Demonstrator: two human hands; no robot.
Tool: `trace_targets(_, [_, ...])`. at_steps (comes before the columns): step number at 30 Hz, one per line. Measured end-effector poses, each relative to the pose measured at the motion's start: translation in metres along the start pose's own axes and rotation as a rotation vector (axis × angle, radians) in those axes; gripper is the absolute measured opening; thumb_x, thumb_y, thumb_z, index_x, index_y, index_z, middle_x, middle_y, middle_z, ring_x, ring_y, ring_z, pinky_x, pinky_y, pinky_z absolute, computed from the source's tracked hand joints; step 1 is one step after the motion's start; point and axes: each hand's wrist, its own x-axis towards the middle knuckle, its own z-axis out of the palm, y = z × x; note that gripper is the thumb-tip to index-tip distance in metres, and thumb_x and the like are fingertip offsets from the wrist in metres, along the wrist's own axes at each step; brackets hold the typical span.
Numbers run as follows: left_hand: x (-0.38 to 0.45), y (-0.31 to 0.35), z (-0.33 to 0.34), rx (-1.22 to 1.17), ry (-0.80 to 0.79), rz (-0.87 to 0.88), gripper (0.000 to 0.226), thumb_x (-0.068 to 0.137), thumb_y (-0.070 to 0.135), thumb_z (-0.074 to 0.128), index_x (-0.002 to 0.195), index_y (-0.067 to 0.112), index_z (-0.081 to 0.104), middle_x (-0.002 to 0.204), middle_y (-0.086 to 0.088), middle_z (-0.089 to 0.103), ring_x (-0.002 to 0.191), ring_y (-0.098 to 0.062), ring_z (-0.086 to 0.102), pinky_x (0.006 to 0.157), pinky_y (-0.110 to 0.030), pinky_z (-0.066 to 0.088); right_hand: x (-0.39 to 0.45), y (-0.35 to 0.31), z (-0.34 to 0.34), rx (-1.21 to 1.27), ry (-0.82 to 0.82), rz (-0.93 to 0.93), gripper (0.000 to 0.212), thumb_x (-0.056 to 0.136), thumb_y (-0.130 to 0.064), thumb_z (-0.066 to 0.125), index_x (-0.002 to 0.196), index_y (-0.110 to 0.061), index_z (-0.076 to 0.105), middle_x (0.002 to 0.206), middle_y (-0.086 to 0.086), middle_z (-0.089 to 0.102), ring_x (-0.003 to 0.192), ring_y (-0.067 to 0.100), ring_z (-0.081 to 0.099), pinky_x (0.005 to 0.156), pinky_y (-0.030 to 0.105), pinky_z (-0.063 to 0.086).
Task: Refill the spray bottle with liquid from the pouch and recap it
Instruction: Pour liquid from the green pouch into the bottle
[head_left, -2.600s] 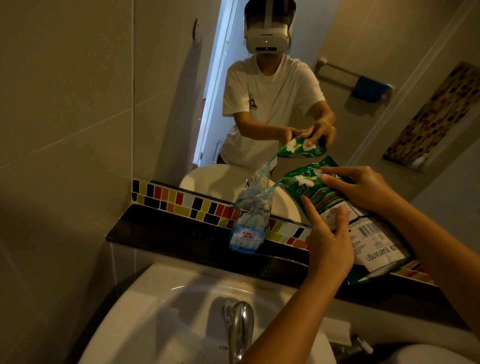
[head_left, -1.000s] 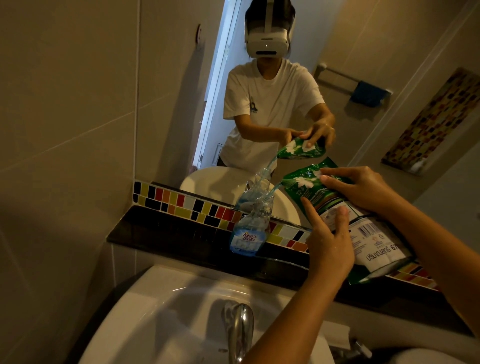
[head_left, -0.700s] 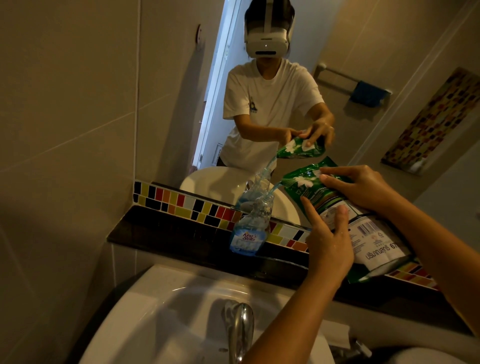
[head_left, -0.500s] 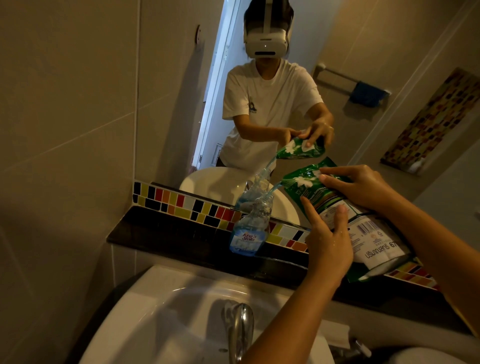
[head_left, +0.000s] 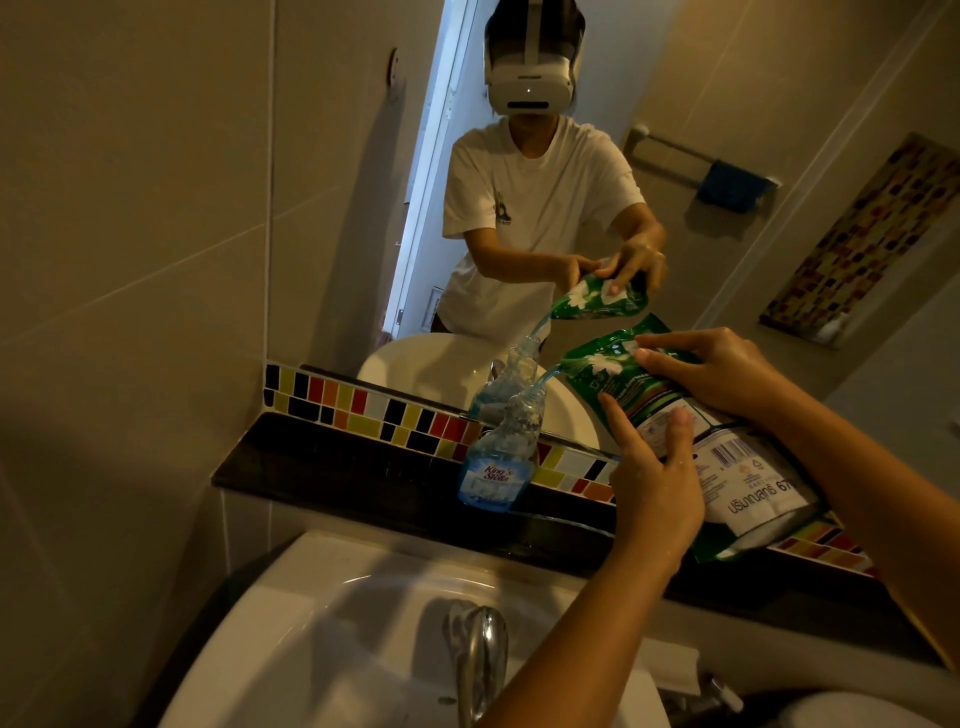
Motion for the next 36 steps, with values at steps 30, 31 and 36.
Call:
trace_targets(30, [-0.0012,-0.0002,0.0018,-0.022,-0.019,-0.019,0.075,0.095,0.057,0.035,0.150,0.042,-0.014,0.143,-0.007,0.049,0.072,0.006,0.046,0.054,-0.010,0.044,0.0026,0.0042,0.0003,0.005,-0.018,0.011,0.046,0.085,-0.054,0.053,0.127,-0.035,0.059,0.124,0.007,0.063,0.080,0.009,0.059,0.061,0.017,0.043])
trace_targets(31, [-0.0009,-0.0001,0.0016,-0.019,-0.020,-0.020,0.075,0.096,0.057,0.035,0.150,0.043,-0.015,0.143,-0.007,0.049,0.071,0.006,0.047,0.051,-0.010,0.044,0.0027,0.0042,0.0003,0.003,-0.018,0.010,0.046,0.085,-0.054,0.053,0.127,-0.035,0.059,0.124,0.007,0.063,0.080,0.008,0.058,0.061,0.017,0.042])
trace_targets(36, [-0.0007,0.0010,0.0018,-0.012,-0.018,-0.023,0.075,0.096,0.057,0.035,0.150,0.043,-0.015,0.140,-0.007,0.052,0.071,0.005,0.048,0.049,-0.009,0.044,0.0033,0.0030,-0.0001,-0.006,-0.015,-0.001,0.045,0.086,-0.053,0.052,0.127,-0.035,0.059,0.125,0.007,0.063,0.077,0.005,0.057,0.061,0.016,0.042])
